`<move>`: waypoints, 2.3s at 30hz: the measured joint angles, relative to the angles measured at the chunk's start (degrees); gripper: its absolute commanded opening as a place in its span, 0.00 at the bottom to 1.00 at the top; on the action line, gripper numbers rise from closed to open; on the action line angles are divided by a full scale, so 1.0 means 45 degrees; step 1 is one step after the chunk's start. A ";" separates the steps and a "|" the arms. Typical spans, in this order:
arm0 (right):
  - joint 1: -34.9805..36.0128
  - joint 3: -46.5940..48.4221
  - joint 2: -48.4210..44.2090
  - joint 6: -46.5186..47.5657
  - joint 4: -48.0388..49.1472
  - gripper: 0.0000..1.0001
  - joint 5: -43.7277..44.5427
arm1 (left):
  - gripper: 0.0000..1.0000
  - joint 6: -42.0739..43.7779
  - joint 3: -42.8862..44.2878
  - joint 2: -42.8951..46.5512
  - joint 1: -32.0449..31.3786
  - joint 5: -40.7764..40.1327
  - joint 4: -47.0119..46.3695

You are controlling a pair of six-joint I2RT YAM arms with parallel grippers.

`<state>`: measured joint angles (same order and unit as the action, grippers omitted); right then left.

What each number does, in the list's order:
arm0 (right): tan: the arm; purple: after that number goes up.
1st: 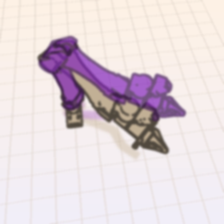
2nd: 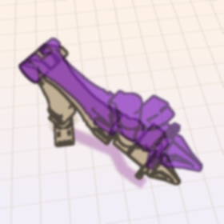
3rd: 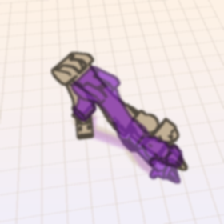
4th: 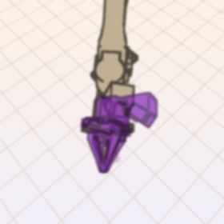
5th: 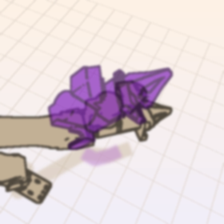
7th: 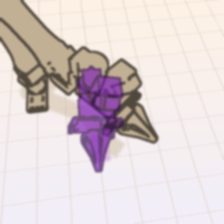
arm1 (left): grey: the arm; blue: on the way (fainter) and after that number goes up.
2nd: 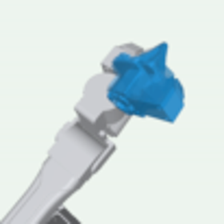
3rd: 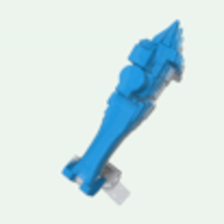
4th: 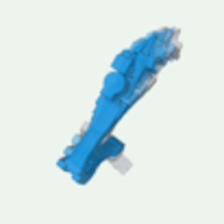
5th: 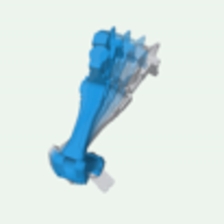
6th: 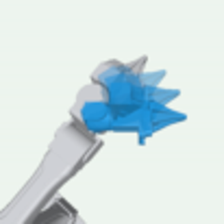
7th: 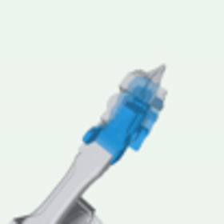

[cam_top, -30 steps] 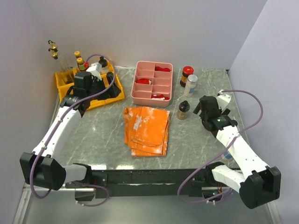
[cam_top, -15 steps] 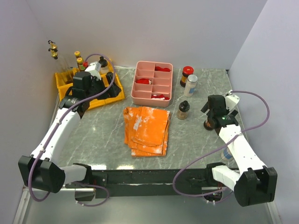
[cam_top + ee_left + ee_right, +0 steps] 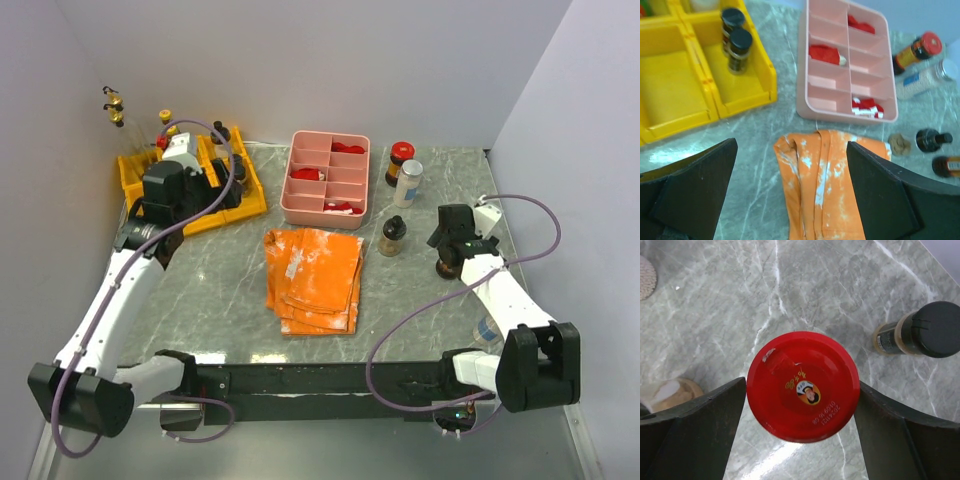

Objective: Organize the condiment bottles
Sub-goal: Pick up the bottle from the center of the board, then place the bottle at the center of the board.

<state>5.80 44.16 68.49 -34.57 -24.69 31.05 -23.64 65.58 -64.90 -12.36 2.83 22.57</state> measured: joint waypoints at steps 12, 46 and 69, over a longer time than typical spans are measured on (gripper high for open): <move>-0.0058 -0.0112 -0.0476 0.0680 -0.0165 0.38 0.0121 | 0.96 -0.0345 -0.0554 0.2259 -0.0024 -0.3138 -0.0500; 1.3644 0.7898 0.7077 0.2472 0.2229 0.34 -0.1268 | 0.96 -0.1613 -0.2176 0.5974 -0.0024 -0.9224 -0.1894; 1.4158 0.8427 0.9428 0.3181 0.4954 0.99 -0.1943 | 0.96 -0.1331 -0.1559 0.4289 -0.0019 -0.6052 -0.0457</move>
<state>69.52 82.08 110.91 -20.25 -2.39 22.31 -29.63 58.57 -45.60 -12.45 -24.40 20.51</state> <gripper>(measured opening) 0.929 0.966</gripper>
